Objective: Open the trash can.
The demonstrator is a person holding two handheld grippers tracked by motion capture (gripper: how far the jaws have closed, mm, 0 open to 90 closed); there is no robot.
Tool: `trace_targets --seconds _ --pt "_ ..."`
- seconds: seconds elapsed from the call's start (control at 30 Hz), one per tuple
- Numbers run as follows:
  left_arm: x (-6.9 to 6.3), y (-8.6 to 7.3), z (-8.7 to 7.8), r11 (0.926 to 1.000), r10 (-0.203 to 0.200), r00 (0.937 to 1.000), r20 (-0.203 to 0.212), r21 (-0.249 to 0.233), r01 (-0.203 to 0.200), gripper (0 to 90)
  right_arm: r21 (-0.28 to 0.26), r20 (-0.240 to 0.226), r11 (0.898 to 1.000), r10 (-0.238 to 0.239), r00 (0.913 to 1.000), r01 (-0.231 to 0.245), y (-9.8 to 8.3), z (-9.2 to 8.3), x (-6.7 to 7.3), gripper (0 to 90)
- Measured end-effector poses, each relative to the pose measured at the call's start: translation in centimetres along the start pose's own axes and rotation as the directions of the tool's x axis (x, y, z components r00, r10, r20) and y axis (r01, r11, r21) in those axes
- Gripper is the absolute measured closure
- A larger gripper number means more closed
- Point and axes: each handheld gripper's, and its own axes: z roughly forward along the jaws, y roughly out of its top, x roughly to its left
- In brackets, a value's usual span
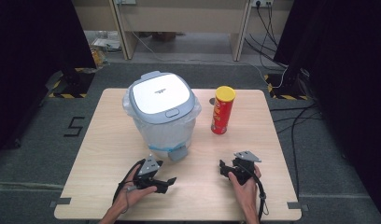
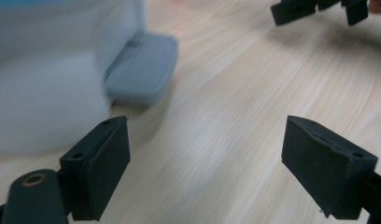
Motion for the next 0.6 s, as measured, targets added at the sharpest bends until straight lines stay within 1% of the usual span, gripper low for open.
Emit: trace_targets --seconds 0.03,0.07,0.1,0.13,0.17,0.2,0.23,0.3,0.37,0.4,0.43,0.47,0.57,0.6 --pt "-0.2 0.4 0.5 0.9998 0.005 1.0000 0.001 -0.018 -0.005 15.2 -0.005 0.012 1.000 0.008 0.9999 -0.008 -0.2 -0.4 -0.6 19.8" --pt "-0.6 0.9 1.2 0.9991 0.015 0.9999 0.004 -0.039 -0.015 15.3 -0.004 0.014 1.000 0.008 0.9999 -0.008 -0.3 -0.5 -0.7 19.4" --pt "-0.8 1.2 1.5 0.9986 0.027 0.9996 0.007 -0.046 -0.027 15.3 -0.001 0.017 1.000 0.007 0.9998 -0.007 -0.4 -0.6 -0.9 19.3" --pt "-0.8 1.2 1.5 0.9986 0.027 0.9996 0.007 -0.046 -0.027 15.3 -0.001 0.017 1.000 0.007 0.9998 -0.007 -0.4 -0.6 -0.9 19.3" --pt "-1.0 1.5 1.9 0.9979 0.037 0.9993 0.008 -0.054 -0.036 15.3 0.002 0.018 1.000 0.013 0.9998 -0.013 -0.4 -0.7 -1.0 19.2" --pt "-1.1 2.1 2.6 0.9971 0.049 0.9987 0.013 -0.059 -0.048 15.3 0.002 0.018 1.000 0.007 0.9998 -0.007 -0.5 -0.8 -1.1 19.1" --pt "-1.1 2.1 2.6 0.9971 0.049 0.9987 0.013 -0.059 -0.048 15.2 0.004 0.017 1.000 0.004 0.9998 -0.004 -0.5 -0.8 -1.1 19.2" --pt "-1.2 2.5 3.4 0.9970 0.061 0.9981 0.002 -0.048 -0.061 15.2 0.007 0.017 1.000 0.002 0.9999 -0.002 -0.6 -0.8 -1.1 19.2" --pt "-1.1 2.6 4.3 0.9974 0.069 0.9976 -0.009 -0.022 -0.069 15.1 0.011 0.017 1.000 0.001 0.9998 -0.001 -0.6 -0.8 -1.1 19.2" --pt "-1.0 2.6 4.8 0.9963 0.085 0.9959 -0.031 -0.005 -0.085 14.6 0.014 0.016 1.000 0.000 0.9999 0.000 -0.6 -0.8 -1.1 19.2" --pt "-1.0 2.6 4.8 0.9963 0.085 0.9959 -0.031 -0.005 -0.085 14.8 0.018 0.013 1.000 0.003 0.9999 -0.003 -0.6 -0.8 -1.1 19.2" --pt "-0.8 2.6 4.9 0.9954 0.096 0.9939 -0.054 0.006 -0.096 14.8 0.020 0.010 1.000 0.002 0.9999 -0.003 -0.6 -0.8 -1.1 19.2" --pt "-0.7 2.6 5.0 0.9941 0.108 0.9923 -0.062 0.018 -0.107 15.0 0.022 0.006 1.000 0.002 1.0000 -0.002 -0.6 -0.8 -1.1 19.2" --pt "-0.9 2.4 5.1 0.9912 0.131 0.9890 -0.068 0.025 -0.130 15.0 0.026 0.004 1.000 -0.003 1.0000 0.003 -0.5 -0.7 -1.1 19.2"
